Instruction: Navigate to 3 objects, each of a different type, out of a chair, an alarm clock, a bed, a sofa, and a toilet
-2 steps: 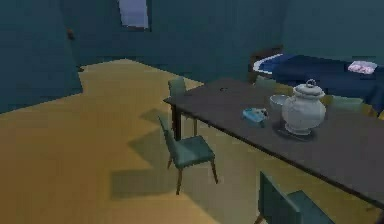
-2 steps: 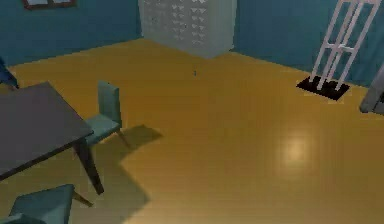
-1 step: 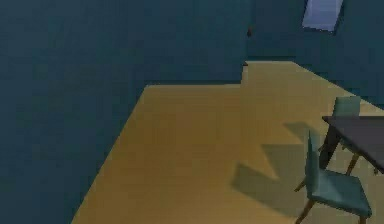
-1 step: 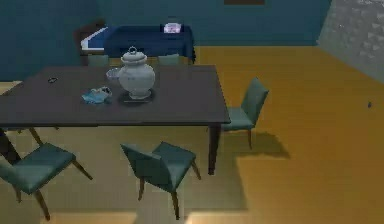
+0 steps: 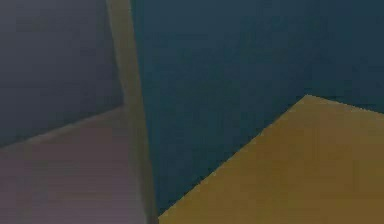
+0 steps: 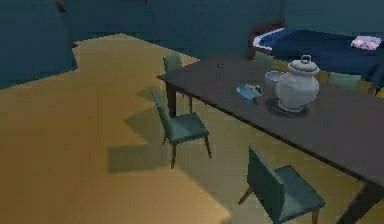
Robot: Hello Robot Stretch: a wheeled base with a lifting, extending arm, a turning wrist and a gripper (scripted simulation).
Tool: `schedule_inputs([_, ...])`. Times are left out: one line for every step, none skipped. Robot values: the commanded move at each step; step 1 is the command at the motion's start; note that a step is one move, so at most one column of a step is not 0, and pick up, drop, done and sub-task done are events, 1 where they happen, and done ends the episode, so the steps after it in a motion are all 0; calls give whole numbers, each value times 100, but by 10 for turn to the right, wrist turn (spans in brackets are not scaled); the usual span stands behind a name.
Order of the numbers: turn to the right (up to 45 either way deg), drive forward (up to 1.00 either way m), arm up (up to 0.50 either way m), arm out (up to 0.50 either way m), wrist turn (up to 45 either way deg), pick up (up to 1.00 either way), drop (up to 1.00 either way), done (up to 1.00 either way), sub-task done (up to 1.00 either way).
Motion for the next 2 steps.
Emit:
schedule_inputs([-360, 0, 0, 0, 0, 0, 0, 0, 0])
schedule_inputs([0, 100, 0, 0, 0, 0, 0, 0, 0])
